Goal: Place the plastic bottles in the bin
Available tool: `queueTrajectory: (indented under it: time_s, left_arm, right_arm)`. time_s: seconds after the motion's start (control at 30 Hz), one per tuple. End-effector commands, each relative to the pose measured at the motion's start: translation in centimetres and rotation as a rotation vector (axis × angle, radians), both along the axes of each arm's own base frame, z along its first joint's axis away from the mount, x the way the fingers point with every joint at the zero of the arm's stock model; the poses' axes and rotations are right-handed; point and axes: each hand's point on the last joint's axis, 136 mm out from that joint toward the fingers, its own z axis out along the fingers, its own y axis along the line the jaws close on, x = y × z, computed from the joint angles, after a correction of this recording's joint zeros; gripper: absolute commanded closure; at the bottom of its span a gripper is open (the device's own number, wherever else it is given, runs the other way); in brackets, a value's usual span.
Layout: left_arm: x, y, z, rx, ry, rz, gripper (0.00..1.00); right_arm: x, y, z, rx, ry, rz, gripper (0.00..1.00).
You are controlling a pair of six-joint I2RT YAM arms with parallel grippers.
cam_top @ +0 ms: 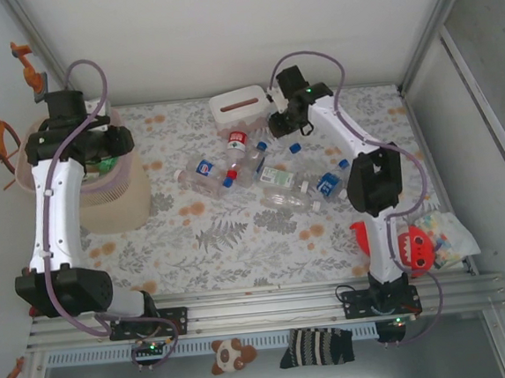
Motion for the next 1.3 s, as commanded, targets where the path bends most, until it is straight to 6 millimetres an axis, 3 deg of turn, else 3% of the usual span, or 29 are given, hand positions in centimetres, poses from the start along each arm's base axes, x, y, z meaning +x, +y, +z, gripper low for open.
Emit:
queueTrajectory:
  time_s: [0.0, 0.17, 0.47, 0.67, 1.03, 1.1, 1.27]
  left_arm:
    - [-0.1, -0.2, 0.4, 0.047, 0.004, -0.034, 0.68]
    - [0.1, -0.9, 0.6, 0.038, 0.003, -0.048, 0.81]
    - [0.0, -2.9, 1.3, -0.014, -0.007, -0.079, 0.93]
    - [-0.1, -4.7, 1.3, -0.045, 0.001, -0.111, 0.97]
    - [-0.1, -7.3, 1.5, -0.084, 0.000, -0.165, 0.98]
    - [-0.2, -7.3, 1.9, -0.086, -0.011, -0.160, 0.92]
    - [-0.8, -6.4, 4.4, -0.067, -0.086, -0.124, 0.63]
  right_arm:
    - [-0.9, -1.1, 3.5, 0.012, -0.048, -0.028, 0.57]
    - [-2.1, -1.8, 6.7, 0.034, -0.102, -0.043, 0.57]
    - [-4.5, -2.8, 12.2, 0.086, -0.197, -0.058, 0.57]
    - [-5.7, -3.3, 14.1, 0.110, -0.228, -0.062, 0.57]
    - [-7.3, -3.3, 15.4, 0.160, -0.241, -0.063, 0.57]
    - [-7.6, -3.2, 15.9, 0.180, -0.247, -0.062, 0.57]
    - [-8.8, -2.7, 17.3, 0.262, -0.257, -0.050, 0.57]
